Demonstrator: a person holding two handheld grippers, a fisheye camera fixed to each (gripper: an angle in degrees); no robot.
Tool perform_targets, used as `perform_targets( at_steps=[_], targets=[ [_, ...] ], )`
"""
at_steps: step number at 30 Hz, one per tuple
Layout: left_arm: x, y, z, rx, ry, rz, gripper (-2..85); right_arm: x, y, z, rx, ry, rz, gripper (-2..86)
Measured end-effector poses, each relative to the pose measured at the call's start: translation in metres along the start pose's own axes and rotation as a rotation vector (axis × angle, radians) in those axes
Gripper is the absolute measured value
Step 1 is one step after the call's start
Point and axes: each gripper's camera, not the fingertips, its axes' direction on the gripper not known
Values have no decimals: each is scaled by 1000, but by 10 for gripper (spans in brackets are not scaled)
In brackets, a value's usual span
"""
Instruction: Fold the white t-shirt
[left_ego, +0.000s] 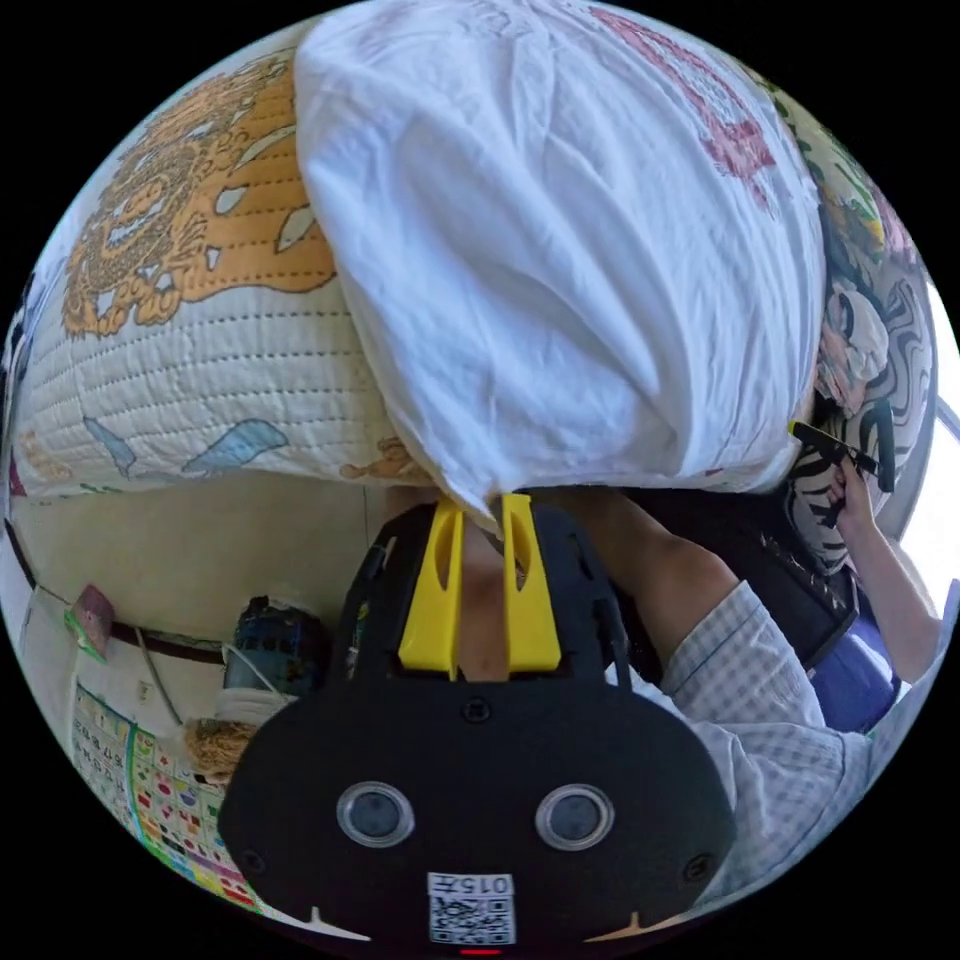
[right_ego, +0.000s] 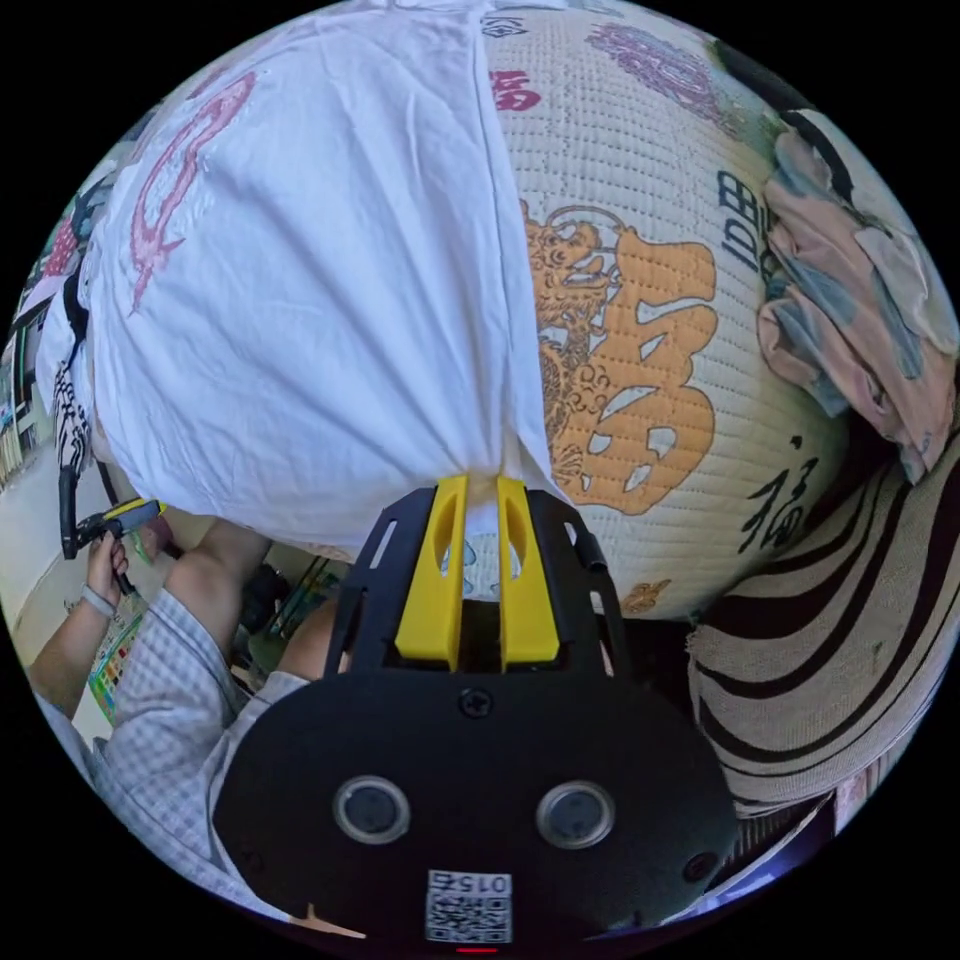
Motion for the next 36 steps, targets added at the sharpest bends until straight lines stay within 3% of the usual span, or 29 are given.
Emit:
perform_targets(
  at_steps=[7, 12, 17, 24, 27, 30, 33, 36],
  targets=[
    [13, 40, -29, 214, -18, -235, 70, 30, 22, 6, 42, -88, -32, 58],
    [28, 37, -50, 396, 55, -228, 72, 42, 37, 8, 58, -81, -136, 58],
    [50, 18, -29, 322, -21, -160, 66, 59, 51, 10, 78, -79, -117, 56],
    [58, 39, -27, 328, 100, -177, -4, 86, 67, 4, 79, -123, -137, -6],
    [70, 48, -32, 325, 46, -150, -7, 104, 76, -2, 79, -182, -108, -9],
    [79, 58, -34, 291, -145, -149, -8, 114, 86, -8, 82, -190, -113, -10],
    [82, 63, -38, 326, -41, -115, -8, 116, 92, -15, 76, -155, -155, -10],
    [100, 58, -33, 304, -152, -97, -8, 120, 94, -16, 54, -101, -165, -9]
  ],
)
